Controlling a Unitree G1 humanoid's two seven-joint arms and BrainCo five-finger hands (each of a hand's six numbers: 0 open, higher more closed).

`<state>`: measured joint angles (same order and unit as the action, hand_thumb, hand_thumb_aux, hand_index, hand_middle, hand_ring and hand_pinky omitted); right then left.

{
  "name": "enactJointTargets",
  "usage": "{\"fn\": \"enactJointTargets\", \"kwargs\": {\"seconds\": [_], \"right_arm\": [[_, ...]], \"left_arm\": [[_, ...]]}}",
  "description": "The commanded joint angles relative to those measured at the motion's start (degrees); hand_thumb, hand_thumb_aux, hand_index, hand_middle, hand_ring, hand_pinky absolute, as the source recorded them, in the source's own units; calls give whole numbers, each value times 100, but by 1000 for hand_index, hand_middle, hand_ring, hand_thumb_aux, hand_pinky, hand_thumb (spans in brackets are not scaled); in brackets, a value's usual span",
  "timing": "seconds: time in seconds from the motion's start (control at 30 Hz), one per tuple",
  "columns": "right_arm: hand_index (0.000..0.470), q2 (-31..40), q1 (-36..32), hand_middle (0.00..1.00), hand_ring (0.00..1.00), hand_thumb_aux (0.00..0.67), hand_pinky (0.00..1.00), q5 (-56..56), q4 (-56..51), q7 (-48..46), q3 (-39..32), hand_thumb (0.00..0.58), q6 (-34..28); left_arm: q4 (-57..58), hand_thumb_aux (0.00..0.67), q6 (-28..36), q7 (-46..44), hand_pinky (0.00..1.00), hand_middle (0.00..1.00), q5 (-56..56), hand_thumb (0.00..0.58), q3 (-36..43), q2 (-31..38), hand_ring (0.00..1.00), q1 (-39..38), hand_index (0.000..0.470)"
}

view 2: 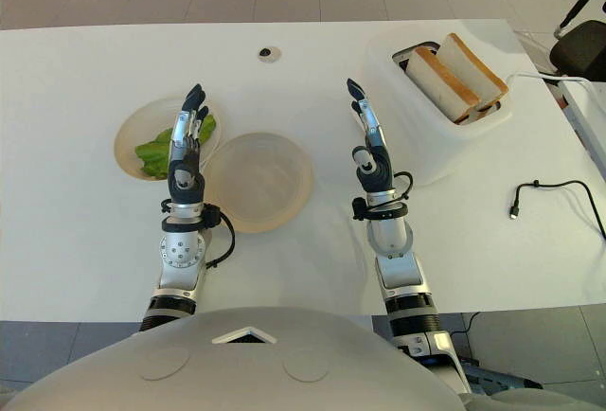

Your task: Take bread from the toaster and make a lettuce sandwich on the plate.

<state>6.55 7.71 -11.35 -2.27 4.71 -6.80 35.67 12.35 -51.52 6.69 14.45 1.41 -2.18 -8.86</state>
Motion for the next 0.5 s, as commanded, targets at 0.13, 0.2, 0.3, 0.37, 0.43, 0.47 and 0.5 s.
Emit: {"fn": "enactJointTargets", "kwargs": {"seconds": [0.13, 0.2, 0.3, 0.37, 0.43, 0.47, 0.5], "right_arm": [[0, 93, -95, 0, 0, 0, 0, -40, -49, -176, 29, 0, -67], [0, 132, -124, 0, 0, 0, 0, -97, -38, -213, 38, 0, -54], [0, 348, -174, 0, 0, 0, 0, -672, 553, -135, 185, 0, 32], [0, 911, -542, 0, 0, 0, 0, -995, 1554, -81, 1171, 0, -454], [0, 1828, -1051, 0, 0, 0, 0, -1234, 1693, 23, 2478, 0, -1196], [0, 2316, -1215, 0, 0, 0, 0, -1426, 1407, 22, 2906, 0, -1535], [0, 2695, -1267, 0, 0, 0, 0, -1630, 1056, 53, 3159, 0, -1749]], "left_arm": [[206, 0, 183, 23, 4, 4, -120, 0, 82, 22, 4, -204, 0], [205, 0, 196, 40, 20, 20, -125, 0, 101, 12, 20, -213, 0], [175, 0, 220, 46, 0, 0, -132, 0, 103, 25, 0, -199, 0], [162, 0, 243, 20, 0, 0, -140, 0, 101, 62, 0, -180, 0], [170, 0, 245, 28, 0, 0, -100, 0, 126, 59, 0, -182, 0], [192, 0, 241, 34, 0, 0, -81, 0, 150, 46, 0, -178, 0], [213, 0, 236, 39, 0, 0, -57, 0, 178, 34, 0, -172, 0]]}}
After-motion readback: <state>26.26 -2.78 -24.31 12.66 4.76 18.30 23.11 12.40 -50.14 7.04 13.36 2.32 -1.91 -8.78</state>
